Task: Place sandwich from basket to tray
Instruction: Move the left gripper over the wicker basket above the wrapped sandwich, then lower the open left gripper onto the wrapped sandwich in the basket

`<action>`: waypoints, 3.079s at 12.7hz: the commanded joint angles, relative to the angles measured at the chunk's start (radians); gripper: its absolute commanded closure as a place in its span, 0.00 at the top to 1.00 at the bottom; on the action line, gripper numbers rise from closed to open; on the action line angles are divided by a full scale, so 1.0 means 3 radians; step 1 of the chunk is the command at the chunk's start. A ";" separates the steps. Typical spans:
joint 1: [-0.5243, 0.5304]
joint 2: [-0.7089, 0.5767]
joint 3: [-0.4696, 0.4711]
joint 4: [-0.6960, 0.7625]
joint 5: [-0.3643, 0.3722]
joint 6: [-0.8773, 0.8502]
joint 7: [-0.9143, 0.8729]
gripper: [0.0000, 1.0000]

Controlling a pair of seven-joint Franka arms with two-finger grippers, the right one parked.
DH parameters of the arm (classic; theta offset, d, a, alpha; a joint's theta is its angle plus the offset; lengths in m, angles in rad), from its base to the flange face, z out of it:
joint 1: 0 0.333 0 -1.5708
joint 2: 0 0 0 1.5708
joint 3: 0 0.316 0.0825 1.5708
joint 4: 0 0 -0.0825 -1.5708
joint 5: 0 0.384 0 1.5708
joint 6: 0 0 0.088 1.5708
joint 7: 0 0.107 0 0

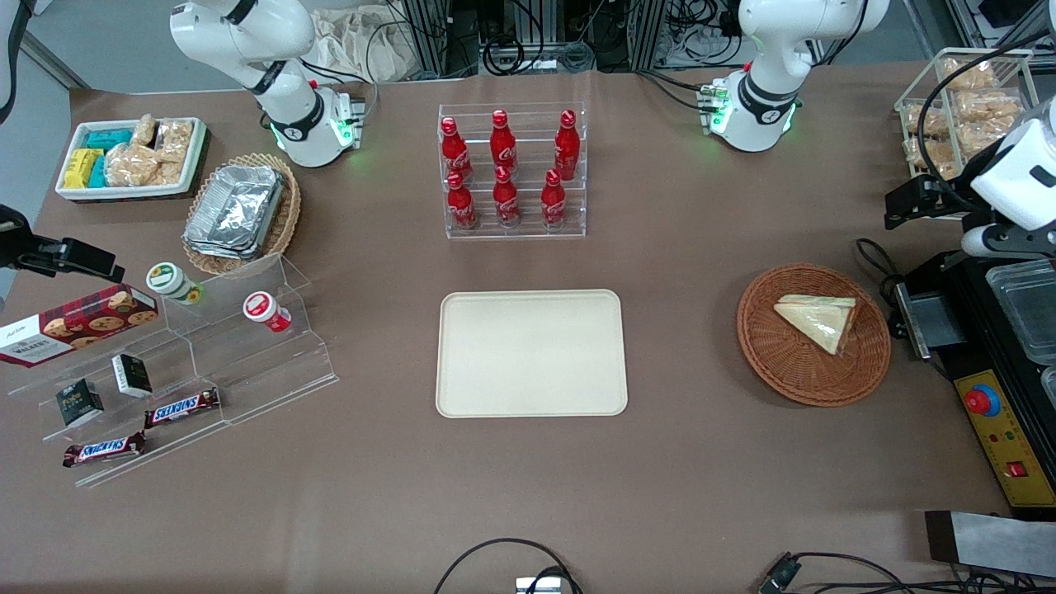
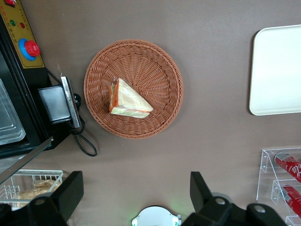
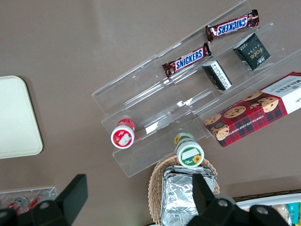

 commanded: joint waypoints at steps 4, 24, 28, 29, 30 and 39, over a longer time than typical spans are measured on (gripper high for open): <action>0.0035 0.0081 0.0044 0.0099 -0.0238 -0.0030 -0.0323 1.00; 0.0020 -0.0148 0.0576 -0.2523 -0.0270 0.2608 -0.1705 1.00; 0.0015 -0.0123 0.0571 -0.2917 -0.0275 0.3247 -0.1823 1.00; 0.0015 -0.0103 0.0571 -0.3009 -0.0275 0.3405 -0.1823 1.00; 0.0015 -0.0062 0.0571 -0.3086 -0.0275 0.3558 -0.1833 1.00; 0.0015 0.0271 0.0571 -0.3204 -0.0275 0.4102 -0.1874 1.00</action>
